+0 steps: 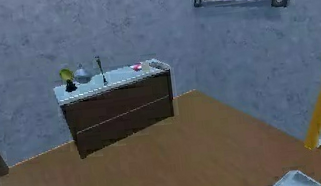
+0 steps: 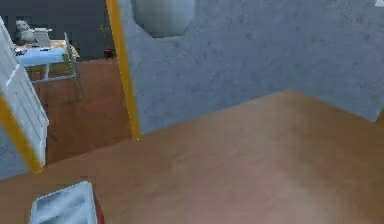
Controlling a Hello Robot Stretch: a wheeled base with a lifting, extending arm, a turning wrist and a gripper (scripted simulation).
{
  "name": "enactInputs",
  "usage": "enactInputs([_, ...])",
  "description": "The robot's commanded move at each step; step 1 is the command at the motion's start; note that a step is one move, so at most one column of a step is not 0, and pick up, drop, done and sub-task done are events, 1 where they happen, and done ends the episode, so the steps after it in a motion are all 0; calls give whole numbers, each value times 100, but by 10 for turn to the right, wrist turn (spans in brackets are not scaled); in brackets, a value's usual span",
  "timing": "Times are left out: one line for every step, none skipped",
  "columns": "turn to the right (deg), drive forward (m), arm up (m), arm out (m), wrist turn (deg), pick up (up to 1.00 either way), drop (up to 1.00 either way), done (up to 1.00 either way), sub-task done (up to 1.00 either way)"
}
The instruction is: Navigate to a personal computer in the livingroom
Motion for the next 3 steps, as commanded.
enactInputs([450,0,0,0,0,0,0,0,0])
enactInputs([450,0,0,0,0,0,0,0,0])
enactInputs([450,0,0,0,0,0,0,0,0])
